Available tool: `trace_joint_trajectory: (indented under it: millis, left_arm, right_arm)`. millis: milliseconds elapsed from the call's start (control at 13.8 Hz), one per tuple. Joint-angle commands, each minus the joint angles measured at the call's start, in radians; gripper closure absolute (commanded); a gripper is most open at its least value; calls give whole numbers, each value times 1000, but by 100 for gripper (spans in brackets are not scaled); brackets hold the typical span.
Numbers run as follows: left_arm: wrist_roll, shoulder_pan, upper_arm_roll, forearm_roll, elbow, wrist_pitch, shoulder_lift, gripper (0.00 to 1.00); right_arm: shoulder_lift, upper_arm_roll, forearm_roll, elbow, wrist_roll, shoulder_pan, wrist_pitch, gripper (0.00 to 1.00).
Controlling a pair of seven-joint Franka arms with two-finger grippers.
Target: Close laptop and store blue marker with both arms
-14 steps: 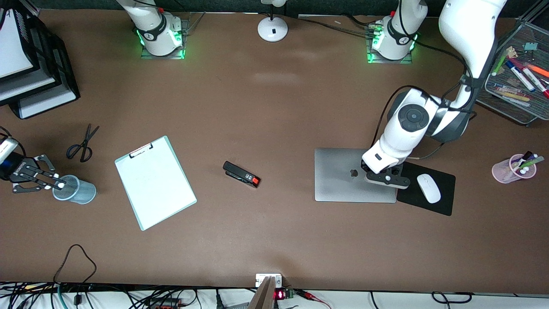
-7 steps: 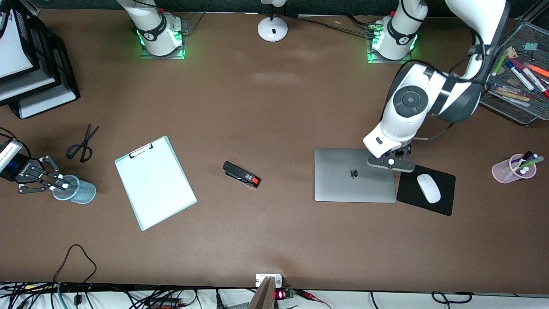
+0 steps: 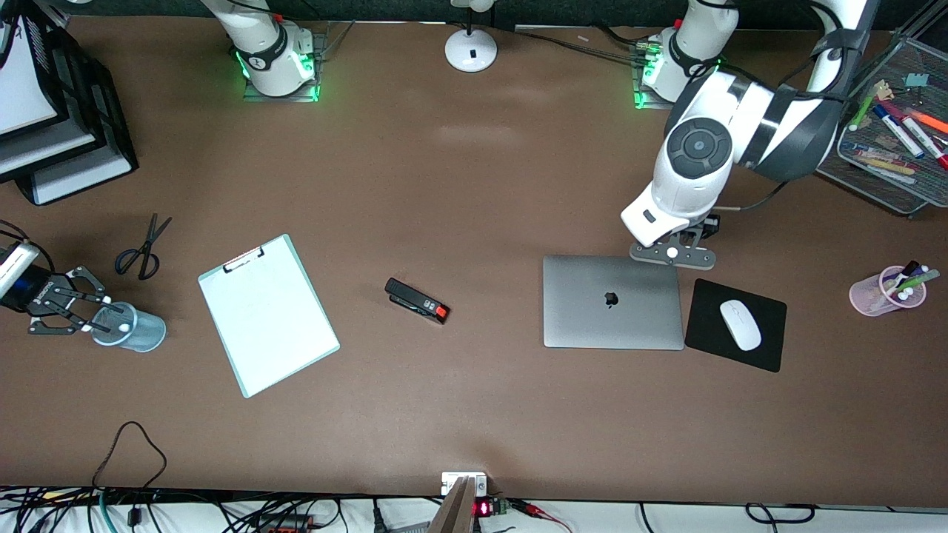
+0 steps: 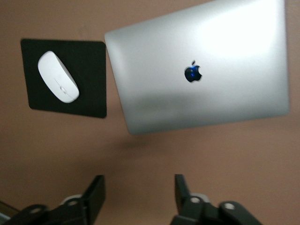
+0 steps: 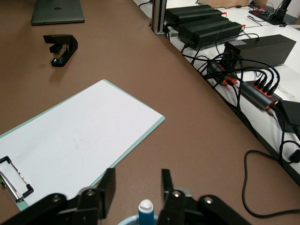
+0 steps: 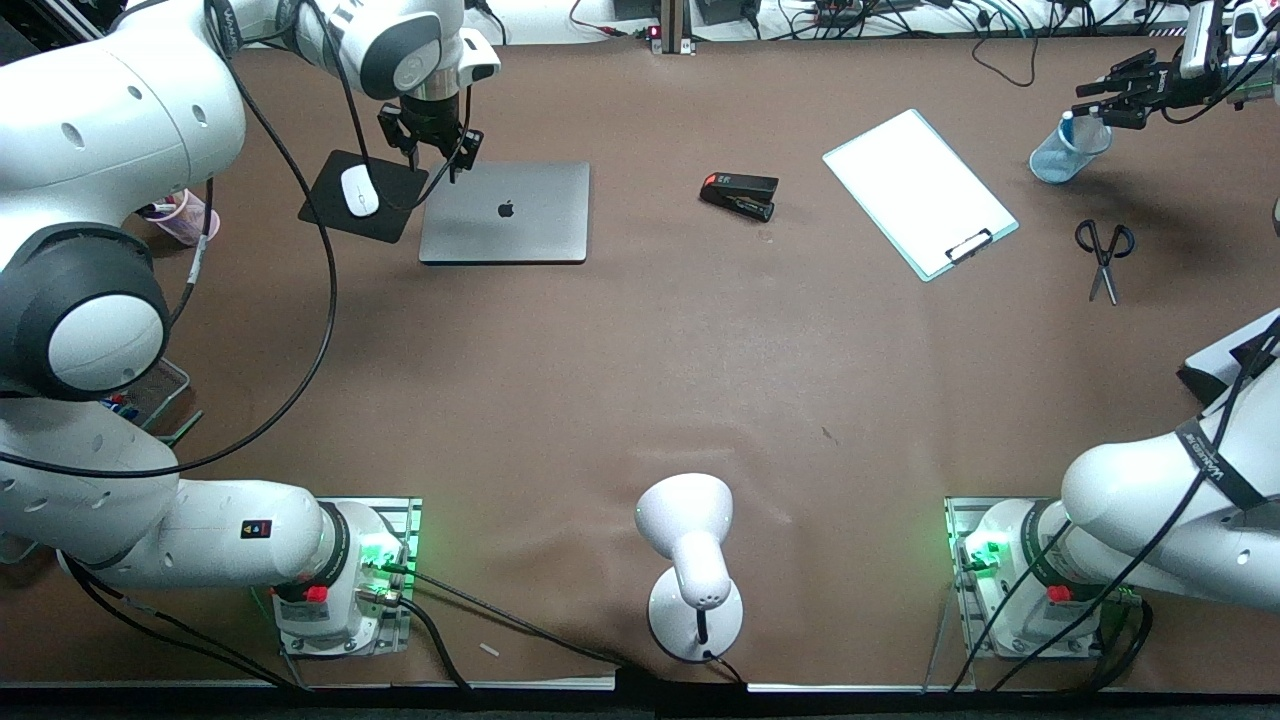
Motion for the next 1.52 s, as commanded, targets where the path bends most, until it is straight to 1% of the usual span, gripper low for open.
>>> trace_joint_trajectory:
  millis: [0,145,217,290,434,652,724,869,1014,1086,1159,1303,1376,1448]
  left_arm:
    - [87,21,1,-119,45,-95,-72,0]
    - [128,41,0,-138,158,-244,-69,0]
    - [160,56,1,-138,198,-285,-67,0]
    - [201,82,0,-138,235,-298,-66,0]
    - [281,100,6,-137,275,-299,-64,0]
    - [350,157,6,-140,316,-312,-61,0]
    - [355,168,4,-140,321,-316,-69,0]
    - [357,168,10,-141,323,-330,-87,0]
    - [357,147,61,-143,309,-330,-130,0]
    - [357,112,108,-155,303,-329,-151,0]
    - [357,79,163,-180,300,-329,-167,0]
    - [357,12,275,-215,268,-318,-201,0]
    - [357,-5,314,-224,243,-312,-222,0]
    - [357,-5,323,-227,225,-284,-242,0]
  right_arm:
    - [-9,4,11,14,38,-10,-21,0]
    - [-14,4,3,14,64,-4,-21,0]
    - [-22,4,-9,14,96,-1,-21,0]
    - [-28,4,-32,14,145,4,-21,0]
    - [-63,12,-91,14,211,13,-21,0]
    - [-104,9,-159,13,318,59,-16,0]
    - [-127,6,-179,13,359,85,-10,0]
    - [-161,6,-257,10,474,118,-7,0]
    - [-215,4,-331,10,600,169,24,0]
    - [-238,4,-405,10,702,195,24,0]
    - [-262,7,-450,2,779,214,22,0]
    - [-296,4,-509,-1,895,258,16,0]
    - [-312,6,-547,-4,947,276,13,0]
    - [-328,4,-582,-7,1011,296,7,0]
